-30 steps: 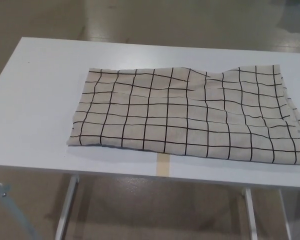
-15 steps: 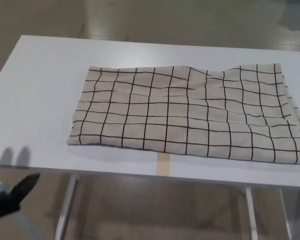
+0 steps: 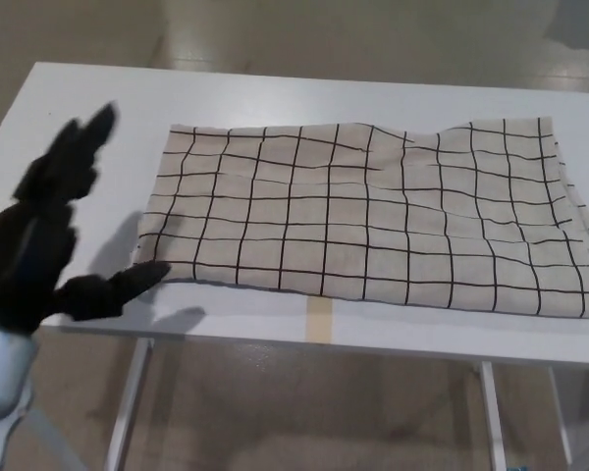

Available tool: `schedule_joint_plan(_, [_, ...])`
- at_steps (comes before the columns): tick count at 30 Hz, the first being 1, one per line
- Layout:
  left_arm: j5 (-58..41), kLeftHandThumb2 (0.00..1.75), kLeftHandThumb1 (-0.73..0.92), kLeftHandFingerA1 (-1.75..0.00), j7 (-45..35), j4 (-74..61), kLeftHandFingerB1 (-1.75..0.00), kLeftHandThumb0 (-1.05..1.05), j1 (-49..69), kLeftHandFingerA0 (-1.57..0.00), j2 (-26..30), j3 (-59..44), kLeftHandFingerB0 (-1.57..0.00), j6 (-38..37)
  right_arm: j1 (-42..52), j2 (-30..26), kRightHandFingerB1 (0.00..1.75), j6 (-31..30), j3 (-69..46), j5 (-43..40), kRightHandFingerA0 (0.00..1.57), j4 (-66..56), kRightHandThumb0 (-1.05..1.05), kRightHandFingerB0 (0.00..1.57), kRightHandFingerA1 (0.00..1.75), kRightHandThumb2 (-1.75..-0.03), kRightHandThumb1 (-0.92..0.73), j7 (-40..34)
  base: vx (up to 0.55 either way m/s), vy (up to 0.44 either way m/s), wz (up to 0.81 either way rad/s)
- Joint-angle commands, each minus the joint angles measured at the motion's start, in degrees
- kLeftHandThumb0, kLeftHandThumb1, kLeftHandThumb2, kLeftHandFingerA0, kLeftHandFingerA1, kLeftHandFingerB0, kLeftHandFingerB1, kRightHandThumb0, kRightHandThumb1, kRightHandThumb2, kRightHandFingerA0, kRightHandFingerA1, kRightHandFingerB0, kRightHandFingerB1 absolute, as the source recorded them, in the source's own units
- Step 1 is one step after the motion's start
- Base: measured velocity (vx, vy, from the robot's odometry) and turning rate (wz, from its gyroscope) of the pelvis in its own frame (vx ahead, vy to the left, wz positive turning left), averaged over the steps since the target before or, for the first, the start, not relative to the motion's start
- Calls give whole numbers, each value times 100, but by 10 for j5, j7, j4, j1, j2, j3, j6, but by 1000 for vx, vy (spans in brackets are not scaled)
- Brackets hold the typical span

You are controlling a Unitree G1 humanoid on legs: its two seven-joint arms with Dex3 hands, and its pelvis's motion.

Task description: Use the left hand to fold a white towel with checkered patterns in half.

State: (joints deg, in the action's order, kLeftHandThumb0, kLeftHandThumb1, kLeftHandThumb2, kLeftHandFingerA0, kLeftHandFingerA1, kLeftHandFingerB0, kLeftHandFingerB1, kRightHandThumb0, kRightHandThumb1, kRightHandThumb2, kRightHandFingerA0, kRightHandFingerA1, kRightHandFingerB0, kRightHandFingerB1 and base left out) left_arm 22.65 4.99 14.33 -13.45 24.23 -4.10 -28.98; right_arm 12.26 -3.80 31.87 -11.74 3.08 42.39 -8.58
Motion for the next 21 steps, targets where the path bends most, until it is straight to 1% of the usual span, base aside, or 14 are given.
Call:
schedule_joint_plan(1, [327,56,56,0,69,163,-15,-11,-156,0,84,198,0,68,-6,-4,49,36,3,1,0,23,-27,0,48,-111,-67,-6,0,0,0])
schedule_joint_plan(2, [333,60,61,-2,66,174,-9,-1,-165,0,85,211,0,73,-4,-2,49,36,2,-2,0,23,-27,0,48,-111,-66,-3,0,0,0])
schedule_joint_plan(3, [338,60,61,-2,64,182,-9,-1,-172,0,86,220,0,77,-3,-1,49,36,2,-4,0,23,-27,0,48,-111,-66,-1,0,0,0])
schedule_joint_plan(4, [342,58,65,0,61,195,-11,0,-184,0,87,235,0,83,-2,0,49,34,1,-6,0,22,-27,0,48,-111,-66,1,0,0,0])
schedule_joint_plan(5, [344,65,63,0,60,208,-4,1,-194,0,86,247,0,89,-3,0,49,36,1,-5,0,24,-27,0,48,-111,-66,0,0,0,0])
schedule_joint_plan(7, [345,65,63,0,61,222,-4,1,-205,0,84,261,0,96,-3,-1,49,38,1,-4,0,27,-27,0,48,-111,-66,-2,0,0,0])
schedule_joint_plan(8, [348,61,65,0,61,231,-7,0,-210,0,81,268,0,103,-3,0,49,39,1,-4,0,28,-27,0,49,-110,-65,-3,0,0,0])
schedule_joint_plan(9, [349,61,65,0,63,238,-7,0,-214,0,79,276,0,107,-3,0,49,39,1,-4,0,28,-27,0,49,-110,-65,-3,0,0,0])
schedule_joint_plan(10, [349,65,61,0,64,248,-5,-3,-220,0,77,285,0,114,-2,0,49,37,1,-4,0,27,-27,0,49,-110,-65,-3,0,0,0])
schedule_joint_plan(11, [353,57,60,0,69,261,-12,-10,-228,0,74,297,0,122,-1,0,49,36,1,-5,0,24,-27,0,49,-110,-65,-2,0,0,0])
schedule_joint_plan(13, [359,61,57,0,78,279,-10,-9,-237,0,70,313,0,132,0,0,49,35,1,-6,0,22,-27,0,49,-110,-65,0,0,0,0])
schedule_joint_plan(14, [361,57,58,0,82,287,-13,-14,-241,0,67,322,0,138,1,0,49,32,2,-5,0,21,-27,0,49,-110,-65,-1,0,0,0])
schedule_joint_plan(16, [364,57,57,0,96,306,-15,-18,-249,0,63,343,0,149,1,1,49,27,3,-3,0,19,-27,0,49,-110,-65,-2,0,0,0])
schedule_joint_plan(21, [375,56,55,0,134,340,-15,-21,-259,0,45,385,0,173,2,-1,49,20,5,1,0,16,-27,0,49,-110,-65,-4,0,0,0])
